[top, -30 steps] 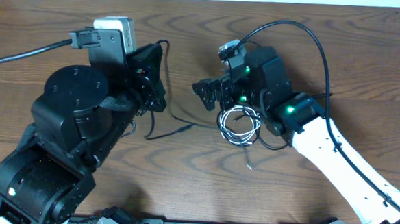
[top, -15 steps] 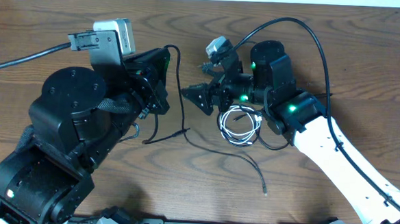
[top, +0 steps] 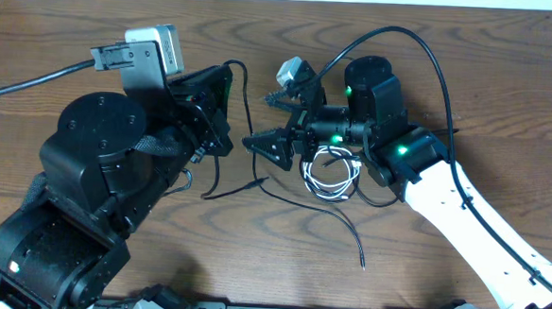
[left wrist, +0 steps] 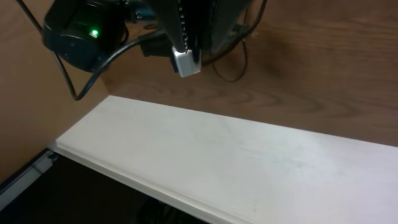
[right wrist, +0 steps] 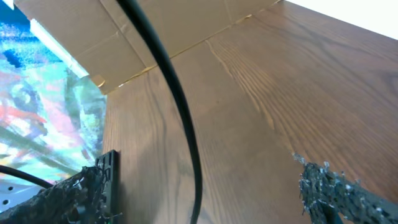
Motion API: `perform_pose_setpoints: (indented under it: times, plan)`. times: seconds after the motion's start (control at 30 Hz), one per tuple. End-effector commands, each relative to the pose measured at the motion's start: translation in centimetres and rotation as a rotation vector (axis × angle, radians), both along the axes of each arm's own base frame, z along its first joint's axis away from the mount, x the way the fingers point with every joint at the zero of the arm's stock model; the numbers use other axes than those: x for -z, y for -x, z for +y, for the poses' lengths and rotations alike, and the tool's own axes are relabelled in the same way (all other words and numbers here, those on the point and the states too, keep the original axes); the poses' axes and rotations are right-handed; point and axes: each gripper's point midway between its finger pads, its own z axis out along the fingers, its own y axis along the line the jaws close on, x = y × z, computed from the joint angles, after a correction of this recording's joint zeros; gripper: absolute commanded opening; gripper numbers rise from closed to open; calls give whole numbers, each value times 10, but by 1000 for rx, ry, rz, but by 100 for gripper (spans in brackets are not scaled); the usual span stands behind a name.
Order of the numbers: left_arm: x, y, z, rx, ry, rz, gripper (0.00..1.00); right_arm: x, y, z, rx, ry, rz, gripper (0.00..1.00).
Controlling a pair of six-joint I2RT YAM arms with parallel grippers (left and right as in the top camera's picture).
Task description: Untangle cables
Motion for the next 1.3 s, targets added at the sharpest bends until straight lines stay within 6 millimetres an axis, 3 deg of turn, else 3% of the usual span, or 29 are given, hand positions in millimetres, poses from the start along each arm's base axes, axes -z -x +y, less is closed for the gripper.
perform_pose_setpoints:
  times: [0.0, 0.23, 0.37, 0.57, 0.63, 0.73, 0.87, 0.97, 1.07, 1.27]
  plan:
    - [-11, 7, -7, 54, 50, -14, 7, -2, -6, 0, 40, 15, -41, 96]
    - [-15, 13, -19, 119, 109, 2, 7, -7, -10, 3, 61, 5, -79, 83]
    - [-16, 13, -19, 119, 110, -1, 7, -8, -11, 3, 70, 1, -63, 57]
    - [-15, 13, -18, 116, 107, -1, 7, -5, -12, 2, 87, 11, -48, 43]
    - [-15, 13, -18, 117, 100, -3, 8, -2, -14, 1, 99, 22, -42, 31]
    - [-15, 13, -18, 118, 94, -6, 8, 5, -18, -3, 134, 51, -30, 2]
    - [-10, 11, -12, 80, 76, 6, 7, 9, -25, -8, 182, 78, -30, 1]
    - [4, 5, 7, -27, 20, 43, 8, 6, -29, -9, 204, 68, -40, 1]
    - [24, 2, 32, -159, -67, 97, 8, 3, -46, -18, 323, 62, -21, 1]
    - [54, 3, 69, -337, -228, 184, 17, -27, -58, -32, 412, 12, -78, 1]
